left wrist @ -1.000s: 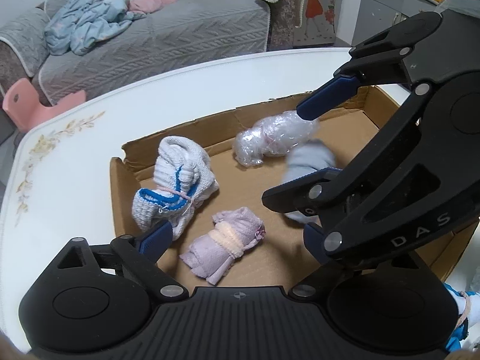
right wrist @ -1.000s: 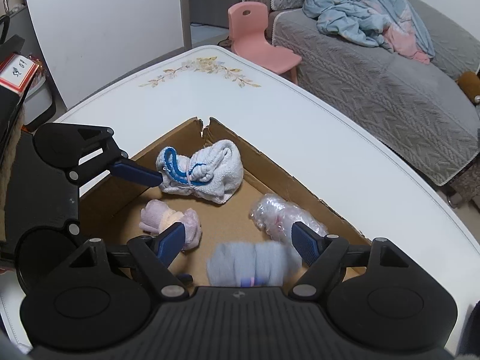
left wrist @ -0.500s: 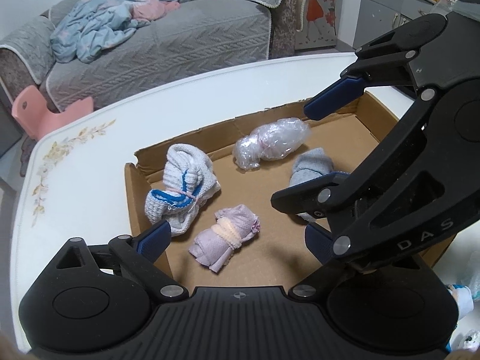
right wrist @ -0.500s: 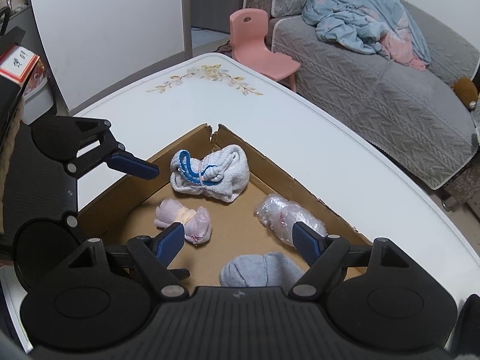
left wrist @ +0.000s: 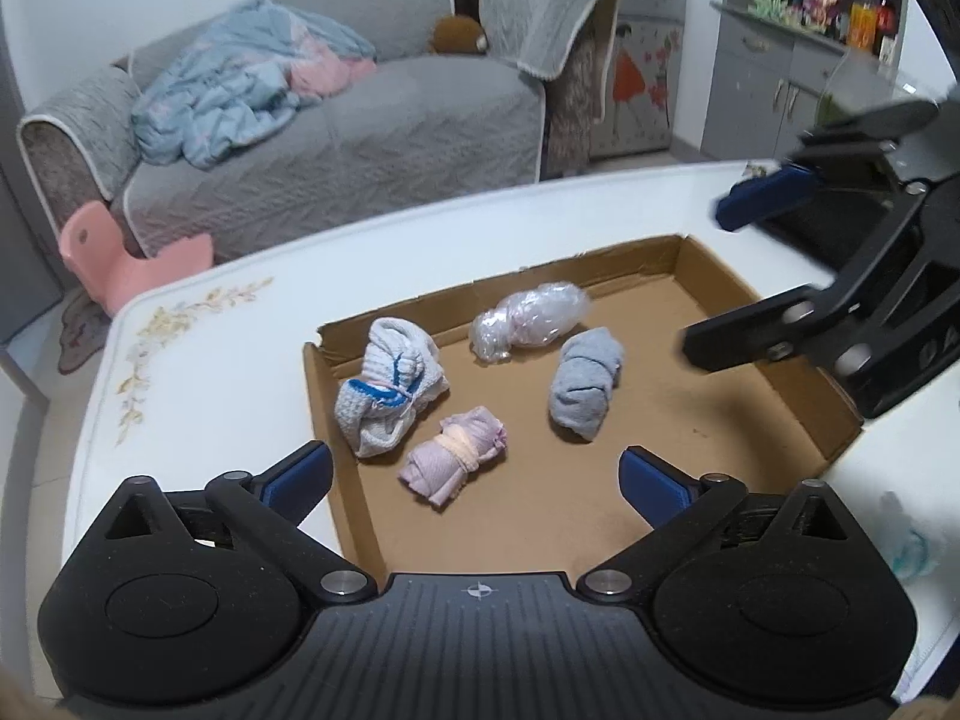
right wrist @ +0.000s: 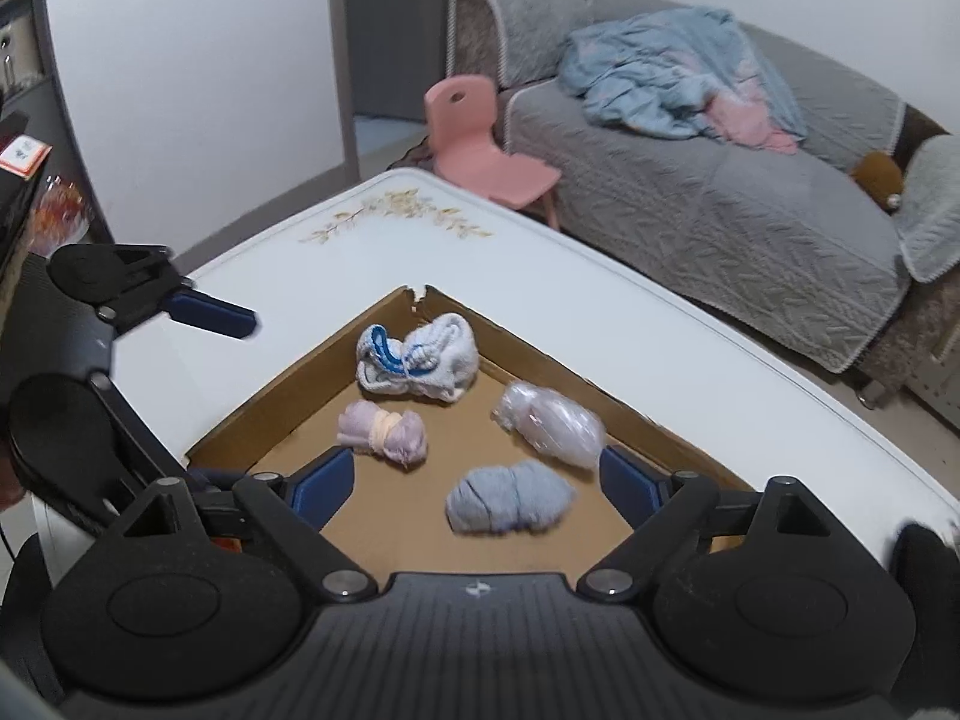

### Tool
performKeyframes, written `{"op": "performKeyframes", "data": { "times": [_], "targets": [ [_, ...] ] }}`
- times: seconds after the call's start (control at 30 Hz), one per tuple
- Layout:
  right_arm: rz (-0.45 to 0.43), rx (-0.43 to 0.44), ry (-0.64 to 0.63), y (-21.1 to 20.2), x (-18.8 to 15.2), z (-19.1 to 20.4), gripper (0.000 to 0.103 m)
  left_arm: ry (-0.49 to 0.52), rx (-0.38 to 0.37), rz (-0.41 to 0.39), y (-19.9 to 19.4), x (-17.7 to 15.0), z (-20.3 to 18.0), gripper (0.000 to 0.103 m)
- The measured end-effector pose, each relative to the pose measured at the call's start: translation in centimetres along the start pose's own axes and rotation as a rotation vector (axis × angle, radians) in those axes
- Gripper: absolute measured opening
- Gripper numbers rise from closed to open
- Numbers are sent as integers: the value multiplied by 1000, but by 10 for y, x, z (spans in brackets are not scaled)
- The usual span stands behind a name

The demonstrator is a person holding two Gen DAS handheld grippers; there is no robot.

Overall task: Organize objects
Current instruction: 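Withdraw both tools from the tray back toward the pile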

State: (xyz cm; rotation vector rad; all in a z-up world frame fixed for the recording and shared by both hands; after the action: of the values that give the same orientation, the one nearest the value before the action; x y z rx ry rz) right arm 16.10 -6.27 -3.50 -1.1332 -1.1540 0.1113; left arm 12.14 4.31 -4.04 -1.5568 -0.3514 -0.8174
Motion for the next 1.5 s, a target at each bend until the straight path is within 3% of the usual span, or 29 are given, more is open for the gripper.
{"op": "performKeyframes", "data": {
  "times": [0.2,0.43,0.73,1.07,1.5],
  "targets": [
    [-56,-23,71,-45,-42,-9,92,-20,-8,-79,-40,-42,-11,102],
    [-94,-62,171,-78,-101,-13,93,-96,-19,-98,-67,-102,-23,102],
    [-153,-106,229,-76,-172,8,92,-174,-45,-103,-59,-165,-51,102],
    [-161,-132,253,-53,-215,9,89,-148,-45,-88,-38,-180,-65,102],
    [-144,-149,159,-42,-227,21,78,-161,-61,-121,-41,-185,-63,98]
  ]
}}
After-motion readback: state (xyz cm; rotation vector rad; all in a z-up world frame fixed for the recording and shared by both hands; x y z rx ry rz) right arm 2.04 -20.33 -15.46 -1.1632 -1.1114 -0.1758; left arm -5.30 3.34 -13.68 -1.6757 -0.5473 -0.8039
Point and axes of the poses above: each gripper's, at about its wrist camera, not at the fingertips, and y roughly the way its jaws point, z to its left, x to its top, the point moved 8 cm from there along y, roughly the way its jaws point, and after that the axes turned 3 degrees about -y, right-handed, at the moved point
